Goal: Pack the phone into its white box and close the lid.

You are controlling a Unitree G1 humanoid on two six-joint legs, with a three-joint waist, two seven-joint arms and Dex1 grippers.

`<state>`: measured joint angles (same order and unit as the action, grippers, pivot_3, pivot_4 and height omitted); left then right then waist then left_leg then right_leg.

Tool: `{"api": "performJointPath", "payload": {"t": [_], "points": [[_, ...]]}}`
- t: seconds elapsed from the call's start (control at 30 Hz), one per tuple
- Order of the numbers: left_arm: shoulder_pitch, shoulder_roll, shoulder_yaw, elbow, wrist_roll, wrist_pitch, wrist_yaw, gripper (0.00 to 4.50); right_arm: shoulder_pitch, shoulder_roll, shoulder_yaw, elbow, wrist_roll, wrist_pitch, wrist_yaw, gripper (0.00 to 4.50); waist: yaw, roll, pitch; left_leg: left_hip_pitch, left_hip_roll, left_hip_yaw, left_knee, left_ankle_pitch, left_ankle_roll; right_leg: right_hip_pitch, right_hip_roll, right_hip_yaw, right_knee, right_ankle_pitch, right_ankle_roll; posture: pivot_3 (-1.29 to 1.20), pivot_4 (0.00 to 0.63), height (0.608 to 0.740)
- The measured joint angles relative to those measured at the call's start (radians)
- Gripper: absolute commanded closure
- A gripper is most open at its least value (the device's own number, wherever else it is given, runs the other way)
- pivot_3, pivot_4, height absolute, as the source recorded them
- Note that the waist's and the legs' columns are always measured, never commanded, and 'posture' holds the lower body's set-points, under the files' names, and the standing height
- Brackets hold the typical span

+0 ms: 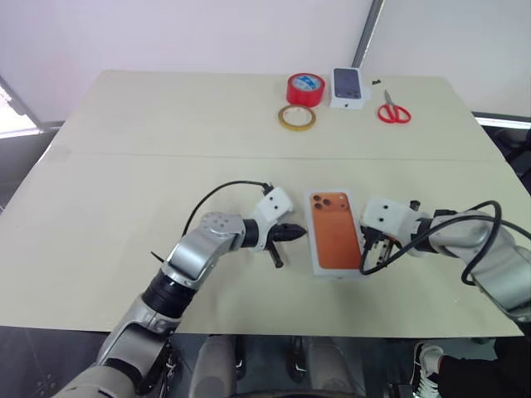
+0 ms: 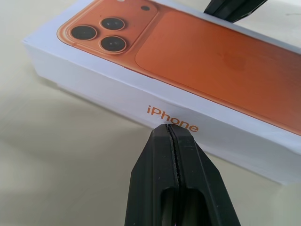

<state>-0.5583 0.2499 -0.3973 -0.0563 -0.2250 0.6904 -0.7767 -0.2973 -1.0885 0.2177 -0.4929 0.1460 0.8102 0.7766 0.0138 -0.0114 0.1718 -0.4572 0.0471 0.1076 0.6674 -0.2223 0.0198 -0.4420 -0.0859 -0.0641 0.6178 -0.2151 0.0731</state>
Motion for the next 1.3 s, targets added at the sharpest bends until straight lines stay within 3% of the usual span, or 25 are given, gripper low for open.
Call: {"api": "performJointPath", "payload": {"t": [0.93, 1.1, 1.3], "points": [[-0.001, 0.004, 0.000, 0.042, 0.020, -0.024, -0.009, 4.50, 0.049, 0.026, -0.016, 0.034, -0.042, -0.018, 0.015, 4.49, -0.001, 0.000, 0.000, 0.000, -0.001, 0.000, 0.001, 0.000, 0.000, 0.000, 0.000, 0.000, 0.001, 0.000, 0.000, 0.00, 0.150, 0.740], [0.001, 0.011, 0.024, 0.041, 0.016, -0.027, -0.005, 4.50, 0.081, -0.015, -0.081, 0.048, -0.041, -0.056, 0.054, 4.49, 0.001, 0.000, 0.000, 0.000, -0.001, 0.000, 0.001, 0.000, 0.000, 0.000, 0.000, 0.000, 0.001, 0.000, 0.000, 0.00, 0.150, 0.740], [-0.027, -0.016, 0.139, 0.039, -0.042, -0.014, 0.018, 4.50, 0.136, -0.049, -0.258, 0.059, 0.038, -0.115, 0.160, 4.49, 0.001, 0.000, 0.000, 0.001, -0.001, -0.001, 0.001, 0.000, 0.000, 0.002, 0.001, 0.000, 0.001, 0.000, 0.001, 0.00, 0.150, 0.740]]}}
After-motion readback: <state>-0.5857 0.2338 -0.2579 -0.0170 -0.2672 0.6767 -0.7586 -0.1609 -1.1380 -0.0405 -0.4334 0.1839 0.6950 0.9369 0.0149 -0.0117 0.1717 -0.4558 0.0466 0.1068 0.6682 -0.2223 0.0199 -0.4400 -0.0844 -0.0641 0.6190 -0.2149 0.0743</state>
